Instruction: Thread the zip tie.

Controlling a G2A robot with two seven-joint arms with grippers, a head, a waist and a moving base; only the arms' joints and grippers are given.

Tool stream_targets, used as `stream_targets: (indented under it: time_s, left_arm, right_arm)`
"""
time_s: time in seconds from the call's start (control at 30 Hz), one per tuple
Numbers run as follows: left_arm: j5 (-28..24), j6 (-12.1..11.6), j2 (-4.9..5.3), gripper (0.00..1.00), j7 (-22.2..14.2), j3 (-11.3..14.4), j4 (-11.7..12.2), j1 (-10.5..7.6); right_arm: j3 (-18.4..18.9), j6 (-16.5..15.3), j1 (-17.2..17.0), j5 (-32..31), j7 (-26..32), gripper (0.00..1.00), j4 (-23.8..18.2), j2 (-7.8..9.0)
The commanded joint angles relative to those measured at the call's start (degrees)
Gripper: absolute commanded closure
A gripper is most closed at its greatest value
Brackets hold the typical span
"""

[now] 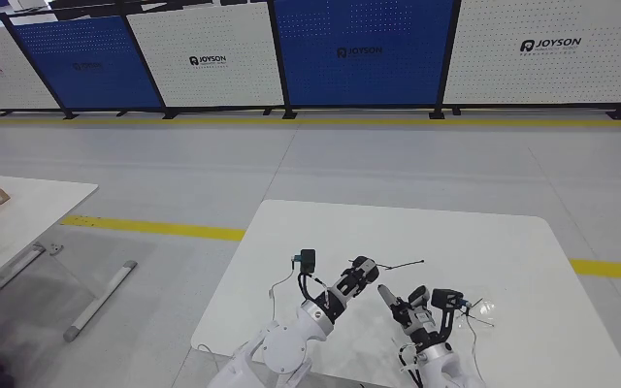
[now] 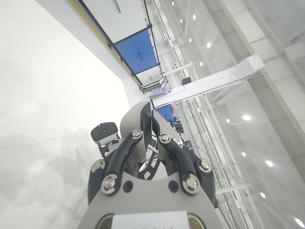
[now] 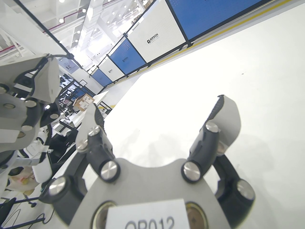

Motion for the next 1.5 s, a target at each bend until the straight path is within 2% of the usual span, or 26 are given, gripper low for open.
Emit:
stream_targets:
  time_s: [0.0,0.07,0.2,0.27,0.4,0.77,0.97,1.2,1.47]
  left_arm:
    - [-0.2,0.1,-0.09,1.00,-0.1,0.3,0.4,-0.25]
    - [0.0,0.6,-0.15,1.00,-0.6,0.7,0.7,-0.64]
    - [0.3,1.0,-0.31,1.00,0.0,1.2,1.0,-1.13]
    - [0.3,1.2,-0.36,1.00,0.4,1.1,1.1,-1.25]
    - [0.4,1.3,-0.43,1.00,0.7,1.1,1.4,-1.40]
    - [1.1,1.5,-0.52,1.00,-0.1,1.8,1.4,-1.21]
    - [1.3,1.5,-0.51,1.00,-0.5,1.9,1.0,-0.86]
    - [1.9,1.5,-0.49,1.00,-0.9,2.2,0.6,-0.53]
    - [2.4,1.8,-0.57,1.00,-0.7,2.5,1.0,-0.72]
  right_arm:
    - [-0.4,1.0,-0.2,-1.3,-0.5,0.00,-0.2,-0.02]
    - [-0.8,2.6,-0.1,-2.1,-0.7,0.47,-0.3,-0.13]
    - [-1.5,3.7,0.3,-2.1,-0.5,0.65,-0.4,-0.30]
    - [-1.6,3.0,0.3,-2.1,-0.2,0.65,-0.6,-0.28]
    - [-0.6,-2.5,0.1,1.7,3.1,0.62,-0.7,0.09]
    - [1.3,-6.4,-0.1,3.6,2.6,0.64,-1.3,0.59]
    - [0.9,-7.2,0.4,3.2,2.4,0.64,-1.5,0.63]
    - [0.3,-7.0,1.0,3.0,1.0,0.70,-1.5,0.51]
    - [0.0,-6.9,1.0,2.1,-0.7,0.69,-1.6,0.51]
